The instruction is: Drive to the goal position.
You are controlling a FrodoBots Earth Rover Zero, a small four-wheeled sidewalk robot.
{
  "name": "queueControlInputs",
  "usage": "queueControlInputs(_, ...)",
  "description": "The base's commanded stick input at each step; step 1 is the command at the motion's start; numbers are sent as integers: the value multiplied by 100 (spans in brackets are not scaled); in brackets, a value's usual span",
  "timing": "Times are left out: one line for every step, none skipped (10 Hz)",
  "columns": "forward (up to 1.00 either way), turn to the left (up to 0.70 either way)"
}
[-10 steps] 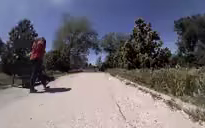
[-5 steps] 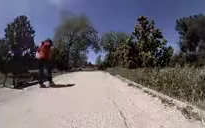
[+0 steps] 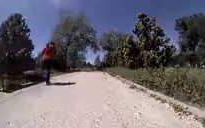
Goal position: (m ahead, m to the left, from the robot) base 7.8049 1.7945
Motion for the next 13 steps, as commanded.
queueControlInputs(70, 2)
queueControlInputs(70, 1)
queueControlInputs(70, 1)
queueControlInputs(70, 1)
queueControlInputs(70, 1)
queueControlInputs(70, 1)
queueControlInputs(70, 1)
queueControlInputs(70, 1)
queueControlInputs(70, 1)
queueControlInputs(70, 1)
queueControlInputs(70, 1)
queueControlInputs(70, 7)
queueControlInputs(70, 20)
